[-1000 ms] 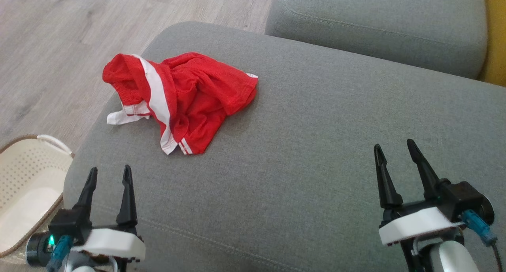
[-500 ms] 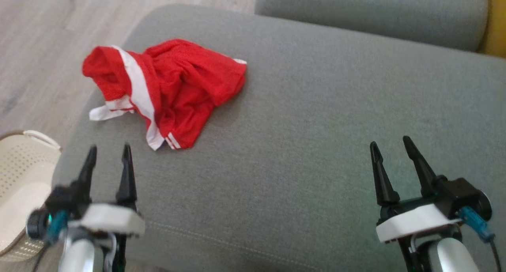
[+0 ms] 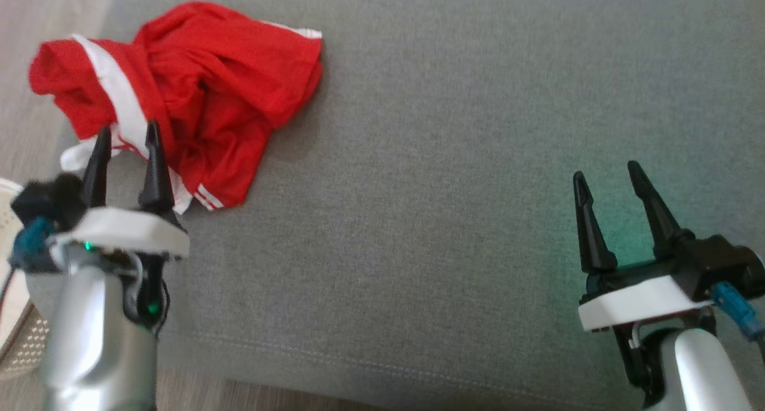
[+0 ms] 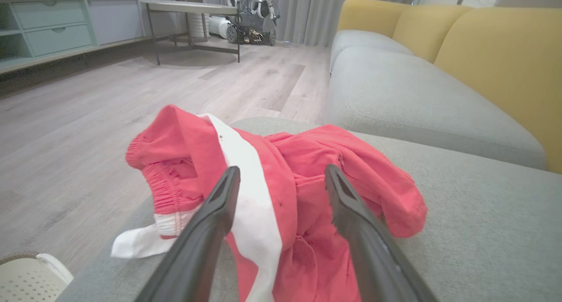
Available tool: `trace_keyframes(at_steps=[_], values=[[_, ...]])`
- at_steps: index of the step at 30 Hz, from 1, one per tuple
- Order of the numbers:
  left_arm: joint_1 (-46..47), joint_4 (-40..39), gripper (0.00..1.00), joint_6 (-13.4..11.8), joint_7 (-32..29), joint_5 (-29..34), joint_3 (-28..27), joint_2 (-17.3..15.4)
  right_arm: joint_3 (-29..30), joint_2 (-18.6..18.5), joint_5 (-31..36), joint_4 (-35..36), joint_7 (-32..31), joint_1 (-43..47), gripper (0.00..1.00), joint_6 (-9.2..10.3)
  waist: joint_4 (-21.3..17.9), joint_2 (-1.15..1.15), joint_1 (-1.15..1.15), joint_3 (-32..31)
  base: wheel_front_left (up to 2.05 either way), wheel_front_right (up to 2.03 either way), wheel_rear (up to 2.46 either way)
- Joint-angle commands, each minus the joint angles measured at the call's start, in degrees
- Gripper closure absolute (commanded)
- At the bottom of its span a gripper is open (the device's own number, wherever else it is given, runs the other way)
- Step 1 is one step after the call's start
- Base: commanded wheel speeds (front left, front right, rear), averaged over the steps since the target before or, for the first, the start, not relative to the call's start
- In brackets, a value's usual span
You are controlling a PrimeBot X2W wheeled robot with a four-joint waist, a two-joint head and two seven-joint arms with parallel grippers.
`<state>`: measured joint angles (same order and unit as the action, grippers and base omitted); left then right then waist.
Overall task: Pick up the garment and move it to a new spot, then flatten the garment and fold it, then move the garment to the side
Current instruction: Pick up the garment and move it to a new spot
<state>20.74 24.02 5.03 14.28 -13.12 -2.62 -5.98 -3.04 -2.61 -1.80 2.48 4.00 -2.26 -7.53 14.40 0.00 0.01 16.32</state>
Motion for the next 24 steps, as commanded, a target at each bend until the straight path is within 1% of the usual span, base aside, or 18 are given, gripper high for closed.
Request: trace_keyframes(at_steps=[1, 8, 9, 13, 16, 17, 18, 22, 24], values=[[3.3, 0.1, 0.0, 0.4, -0.2, -0.8, -2.1, -2.6, -1.2, -0.3, 0.6, 2.4, -0.3, -2.3, 0.0, 0.04, -0.3, 0.0, -0.01, 2.2, 0.0, 0.0, 0.0], [10.5, 12.3, 0.0, 1.6, -0.7, -4.1, -2.2, -4.2, -1.0, -0.3, 1.2, 3.2, -1.2, -3.6, 0.0, 0.04, 0.2, 0.0, -0.01, 4.8, 0.0, 0.0, 0.0], [10.5, 12.3, 0.0, 1.6, -0.7, -4.1, -2.2, -4.2, -1.0, -0.3, 1.2, 3.2, -1.2, -3.6, 0.0, 0.04, 0.2, 0.0, -0.01, 4.8, 0.0, 0.0, 0.0], [13.8, 20.6, 0.0, 1.9, -1.2, -5.6, -1.9, -5.0, -1.1, -0.3, 1.3, 3.3, -1.5, -3.9, 0.0, 0.04, 0.4, 0.0, -0.01, 5.0, 0.0, 0.0, 0.0], [15.7, 24.7, 0.0, 2.2, -0.9, -6.3, -1.1, -5.2, -1.0, -0.3, 1.2, 3.4, -1.7, -3.9, 0.0, 0.04, 0.5, 0.0, -0.01, 4.8, 0.0, 0.0, 0.0], [16.1, 25.5, 0.72, 2.2, -0.8, -6.5, -0.7, -5.3, -0.9, -0.3, 1.1, 3.4, -1.7, -3.9, 0.0, 0.04, 0.5, 0.0, -0.01, 4.6, 0.0, 0.0, 0.0], [16.4, 26.2, 1.0, 2.3, -0.5, -6.7, -0.4, -5.4, -0.8, -0.3, 1.1, 3.5, -1.7, -3.8, 0.0, 0.04, 0.6, 0.0, -0.01, 4.5, 0.0, 0.0, 0.0], [17.0, 26.9, 1.0, 2.4, 0.4, -5.6, 1.3, -6.7, -0.6, -0.3, 0.8, 3.4, -1.8, -3.6, 0.0, 0.04, 0.8, 0.0, -0.01, 3.8, 0.0, 0.0, 0.0], [17.0, 25.3, 1.0, 1.2, 0.6, -4.1, 1.4, -7.7, -0.6, -0.3, 0.6, 3.2, -1.6, -3.6, 0.0, 0.04, 0.7, 0.0, -0.01, 3.2, 0.0, 0.0, 0.0]])
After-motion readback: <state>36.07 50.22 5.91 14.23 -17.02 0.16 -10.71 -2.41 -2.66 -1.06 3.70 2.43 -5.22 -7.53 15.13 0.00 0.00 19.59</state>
